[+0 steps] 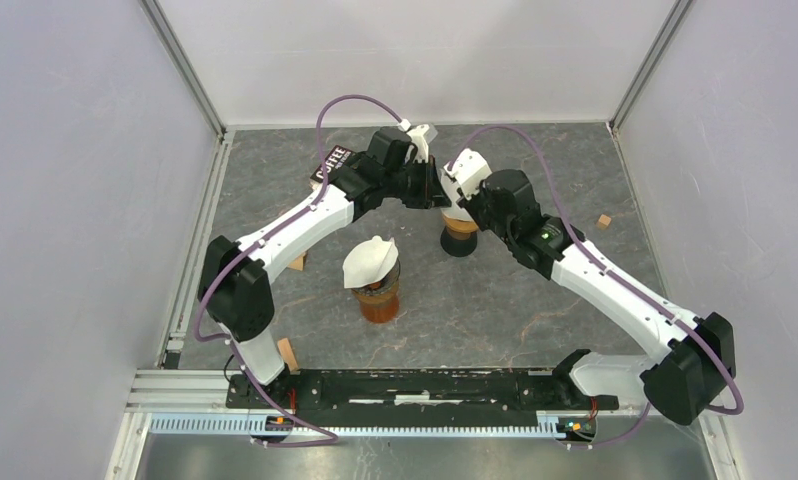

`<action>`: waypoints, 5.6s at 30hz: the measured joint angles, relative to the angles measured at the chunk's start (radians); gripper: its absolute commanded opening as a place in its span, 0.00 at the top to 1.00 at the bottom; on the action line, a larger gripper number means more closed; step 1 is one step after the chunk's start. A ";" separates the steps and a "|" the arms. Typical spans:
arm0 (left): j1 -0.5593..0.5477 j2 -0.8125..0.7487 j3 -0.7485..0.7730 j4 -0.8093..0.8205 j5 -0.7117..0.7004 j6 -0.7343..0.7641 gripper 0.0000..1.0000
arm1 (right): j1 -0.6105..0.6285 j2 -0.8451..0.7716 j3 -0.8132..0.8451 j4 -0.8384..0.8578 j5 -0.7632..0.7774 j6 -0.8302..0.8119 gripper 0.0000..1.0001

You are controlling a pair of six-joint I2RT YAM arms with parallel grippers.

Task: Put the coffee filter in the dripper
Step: Place the coffee filter in the coffee dripper.

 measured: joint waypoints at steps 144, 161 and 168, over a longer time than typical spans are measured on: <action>-0.016 0.285 0.403 -0.314 -0.099 0.350 0.30 | -0.312 0.326 0.247 -0.223 -0.454 0.198 0.34; -0.020 0.295 0.400 -0.308 -0.102 0.364 0.29 | -0.315 0.332 0.247 -0.218 -0.438 0.200 0.32; -0.020 0.296 0.400 -0.307 -0.106 0.389 0.28 | -0.311 0.332 0.245 -0.211 -0.420 0.201 0.32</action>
